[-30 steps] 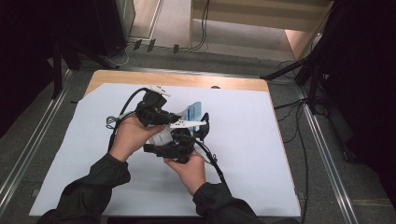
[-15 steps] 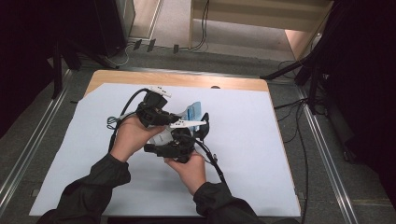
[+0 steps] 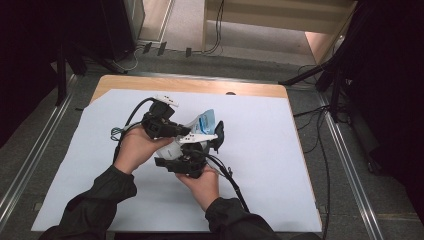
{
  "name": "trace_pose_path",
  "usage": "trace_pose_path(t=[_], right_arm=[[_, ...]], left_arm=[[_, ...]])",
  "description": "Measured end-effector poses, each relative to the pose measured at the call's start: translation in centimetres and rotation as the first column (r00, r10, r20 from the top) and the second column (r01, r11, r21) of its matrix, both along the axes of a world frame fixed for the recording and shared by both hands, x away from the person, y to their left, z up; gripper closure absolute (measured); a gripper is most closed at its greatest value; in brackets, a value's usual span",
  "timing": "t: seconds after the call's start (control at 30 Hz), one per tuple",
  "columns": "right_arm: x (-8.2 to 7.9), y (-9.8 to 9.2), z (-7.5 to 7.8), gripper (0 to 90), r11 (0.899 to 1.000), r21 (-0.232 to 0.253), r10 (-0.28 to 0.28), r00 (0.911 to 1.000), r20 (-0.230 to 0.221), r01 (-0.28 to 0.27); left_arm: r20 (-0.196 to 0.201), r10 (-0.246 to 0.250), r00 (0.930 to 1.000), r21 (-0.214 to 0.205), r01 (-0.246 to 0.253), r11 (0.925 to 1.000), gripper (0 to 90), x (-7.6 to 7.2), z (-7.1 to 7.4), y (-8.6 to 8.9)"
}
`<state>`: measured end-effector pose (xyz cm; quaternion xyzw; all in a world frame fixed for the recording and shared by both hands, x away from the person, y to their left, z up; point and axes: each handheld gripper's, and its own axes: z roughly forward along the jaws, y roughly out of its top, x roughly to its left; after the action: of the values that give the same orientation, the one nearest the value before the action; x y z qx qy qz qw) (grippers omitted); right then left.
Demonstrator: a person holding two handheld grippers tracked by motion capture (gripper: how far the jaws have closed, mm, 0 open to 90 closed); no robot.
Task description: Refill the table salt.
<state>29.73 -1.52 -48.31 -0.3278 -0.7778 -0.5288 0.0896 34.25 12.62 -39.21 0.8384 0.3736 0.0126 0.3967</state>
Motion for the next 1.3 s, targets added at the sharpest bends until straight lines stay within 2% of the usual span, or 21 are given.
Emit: trace_pose_path(t=[0.37, 0.43, 0.57, 0.63, 0.83, 1.03, 1.3], right_arm=[[-0.4, 0.1, -1.1, 64.4, 0.999, -0.04, 0.003, 0.9986, 0.052, -0.001], [-0.4, 0.1, -1.2, 64.5, 0.999, -0.044, 0.005, 0.9983, 0.057, -0.003], [-0.4, 0.2, -1.4, 64.7, 0.998, -0.063, 0.014, 0.9972, 0.073, -0.01], [-0.4, 0.2, -1.5, 64.7, 0.996, -0.086, 0.021, 0.9962, 0.084, -0.014], [-0.5, 0.2, -1.8, 64.6, 0.993, -0.115, 0.03, 0.9928, 0.116, -0.017], [-0.6, 0.3, -2.1, 64.6, 0.985, -0.169, 0.05, 0.9872, 0.152, -0.023], [-0.8, 0.2, -2.5, 64.6, 0.979, -0.203, 0.064, 0.9822, 0.176, -0.028]], left_arm=[[-0.033, -0.019, 0.9993, -0.031, 0.018, 0.9994, 85.8, 0.1, -0.7, 1.0], [-0.033, -0.026, 0.9991, -0.025, 0.025, 0.9994, 85.1, 0.1, -0.8, 1.1], [-0.031, -0.029, 0.9991, -0.038, 0.028, 0.9989, 83.8, 0.2, -0.8, 1.3], [-0.03, -0.028, 0.9992, -0.047, 0.027, 0.9986, 83.5, 0.3, -0.8, 1.4], [-0.036, -0.031, 0.9989, -0.058, 0.029, 0.9979, 82.5, 0.6, -1.0, 1.6], [-0.033, -0.038, 0.9987, -0.069, 0.036, 0.997, 80.7, 0.9, -1.2, 1.6], [-0.029, -0.047, 0.9985, -0.085, 0.044, 0.9954, 80.1, 1.3, -1.3, 1.6]])
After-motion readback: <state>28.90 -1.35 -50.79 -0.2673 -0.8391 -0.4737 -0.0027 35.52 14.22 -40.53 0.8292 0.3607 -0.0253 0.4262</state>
